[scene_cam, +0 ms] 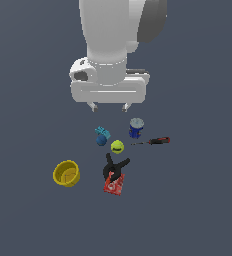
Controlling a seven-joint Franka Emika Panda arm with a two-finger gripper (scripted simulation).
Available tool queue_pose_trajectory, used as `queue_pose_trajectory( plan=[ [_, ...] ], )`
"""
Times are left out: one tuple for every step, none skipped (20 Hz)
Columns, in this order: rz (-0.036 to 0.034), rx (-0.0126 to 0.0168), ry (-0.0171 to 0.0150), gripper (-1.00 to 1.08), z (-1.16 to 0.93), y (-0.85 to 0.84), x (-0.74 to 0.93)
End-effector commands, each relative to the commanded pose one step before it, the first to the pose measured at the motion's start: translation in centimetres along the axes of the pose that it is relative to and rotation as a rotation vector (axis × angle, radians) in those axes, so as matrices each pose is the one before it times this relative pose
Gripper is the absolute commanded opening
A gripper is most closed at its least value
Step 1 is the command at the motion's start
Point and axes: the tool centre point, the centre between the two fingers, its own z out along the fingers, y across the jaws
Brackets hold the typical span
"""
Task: Pick up a designated object from a clutter of objects.
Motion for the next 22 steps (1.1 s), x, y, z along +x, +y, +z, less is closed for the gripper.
queue_pose_trajectory(
  plan=[
    [0.0, 0.0, 0.0, 0.28, 0.0, 0.001, 0.0],
    [0.00101, -0.00007, 0.00094, 0.28, -0.024, 0.035, 0.003],
    [0.00269, -0.00015, 0.00247, 0.28, -0.055, 0.091, 0.018],
    [0.00457, -0.00026, 0.00421, 0.28, -0.098, 0.158, 0.024],
    [0.00602, -0.00037, 0.0056, 0.28, -0.128, 0.211, 0.035],
    [0.00506, -0.00035, 0.00479, 0.28, -0.109, 0.182, 0.032],
    [0.00307, -0.00026, 0.00301, 0.28, -0.066, 0.115, 0.022],
    [0.00124, -0.00016, 0.00133, 0.28, -0.029, 0.053, 0.009],
    [0.0, 0.0, 0.0, 0.28, -0.011, 0.011, -0.014],
    [-0.00089, 0.00024, -0.00124, 0.28, 0.032, -0.064, 0.0],
    [0.0, 0.0, 0.0, 0.28, 0.007, 0.024, 0.005],
    [-0.00179, -0.00076, 0.00021, 0.28, 0.023, 0.01, 0.019],
    [-0.00287, -0.00114, 0.00018, 0.28, 0.046, 0.047, 0.034],
    [-0.00418, -0.0016, 0.00014, 0.28, 0.069, 0.067, 0.047],
    [-0.00559, -0.00211, 0.00012, 0.28, 0.092, 0.081, 0.06],
    [-0.0069, -0.00259, 0.00011, 0.28, 0.114, 0.098, 0.073],
    [-0.00808, -0.00302, 0.00012, 0.28, 0.133, 0.116, 0.084],
    [-0.00935, -0.00351, 0.00015, 0.28, 0.154, 0.139, 0.096],
    [-0.01065, -0.00398, 0.00014, 0.28, 0.176, 0.157, 0.107],
    [-0.01201, -0.00445, 0.00008, 0.28, 0.199, 0.176, 0.117],
    [-0.01331, -0.0049, 0.00002, 0.28, 0.222, 0.196, 0.126],
    [-0.01472, -0.00538, -0.00005, 0.28, 0.246, 0.214, 0.134]
  ],
)
